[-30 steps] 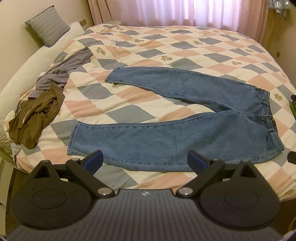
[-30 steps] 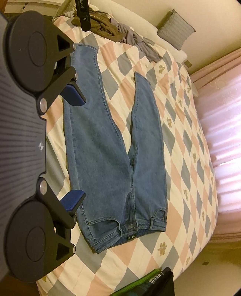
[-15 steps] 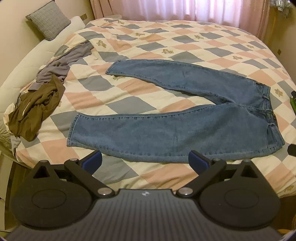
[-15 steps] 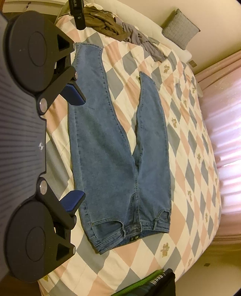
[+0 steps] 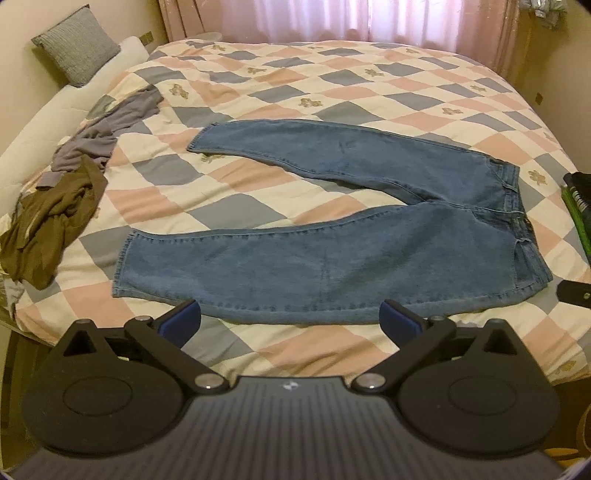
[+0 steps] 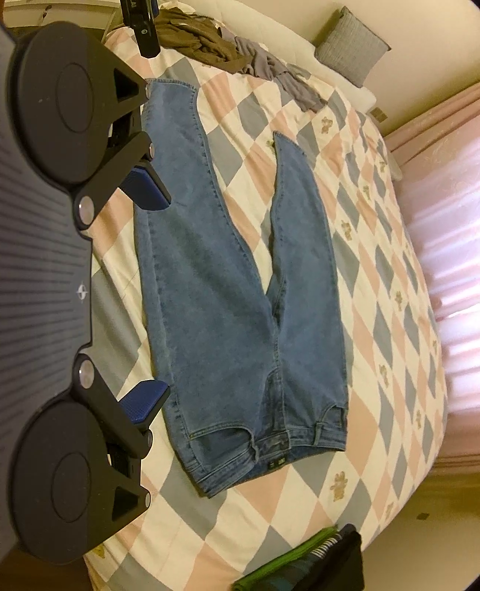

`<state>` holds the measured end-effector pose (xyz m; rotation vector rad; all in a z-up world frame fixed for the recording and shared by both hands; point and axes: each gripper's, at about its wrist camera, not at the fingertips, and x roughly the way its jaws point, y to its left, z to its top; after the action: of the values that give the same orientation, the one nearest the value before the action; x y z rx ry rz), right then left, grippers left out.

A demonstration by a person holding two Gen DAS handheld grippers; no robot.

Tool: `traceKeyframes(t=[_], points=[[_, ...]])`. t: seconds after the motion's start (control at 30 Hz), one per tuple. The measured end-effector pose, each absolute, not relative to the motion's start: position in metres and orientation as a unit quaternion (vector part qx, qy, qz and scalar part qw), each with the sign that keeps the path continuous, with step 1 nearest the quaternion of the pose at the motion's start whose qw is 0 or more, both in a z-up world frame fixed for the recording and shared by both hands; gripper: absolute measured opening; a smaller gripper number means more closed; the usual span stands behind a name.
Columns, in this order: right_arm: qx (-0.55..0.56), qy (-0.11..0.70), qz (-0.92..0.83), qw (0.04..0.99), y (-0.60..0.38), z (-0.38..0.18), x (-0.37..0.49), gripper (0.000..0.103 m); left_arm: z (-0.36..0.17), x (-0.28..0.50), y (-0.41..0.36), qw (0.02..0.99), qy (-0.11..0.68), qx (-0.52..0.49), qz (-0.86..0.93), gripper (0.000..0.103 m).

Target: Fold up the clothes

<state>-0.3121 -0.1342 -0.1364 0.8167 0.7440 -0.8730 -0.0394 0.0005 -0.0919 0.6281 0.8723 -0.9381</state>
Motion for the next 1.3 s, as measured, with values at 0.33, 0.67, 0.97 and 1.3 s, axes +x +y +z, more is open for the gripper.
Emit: traceKeyframes(t=[0.33, 0.67, 0.97, 1.3], points=[[0.398, 0.353, -0.409, 0.741, -0.151, -0.162, -0.314, 0.101, -0.114, -0.035, -0.026, 0.732, 0.399, 0.295, -0.467, 0.102], [0.49, 0.339, -0.436, 0.674, -0.202, -0.225, -0.334, 0.089, -0.192, 0.012, -0.132, 0.671, 0.419, 0.328, -0.516, 0.101], [0.491, 0.337, -0.446, 0.668, -0.301, -0.287, -0.306, 0.086, -0.274, 0.118, -0.267, 0.622, 0.372, 0.377, -0.576, 0.096], [0.295, 0.377, -0.36, 0.801, -0.482, -0.323, -0.205, 0.082, -0.337, 0.226, -0.439, 0.537, 0.201, 0.454, -0.682, 0.081]])
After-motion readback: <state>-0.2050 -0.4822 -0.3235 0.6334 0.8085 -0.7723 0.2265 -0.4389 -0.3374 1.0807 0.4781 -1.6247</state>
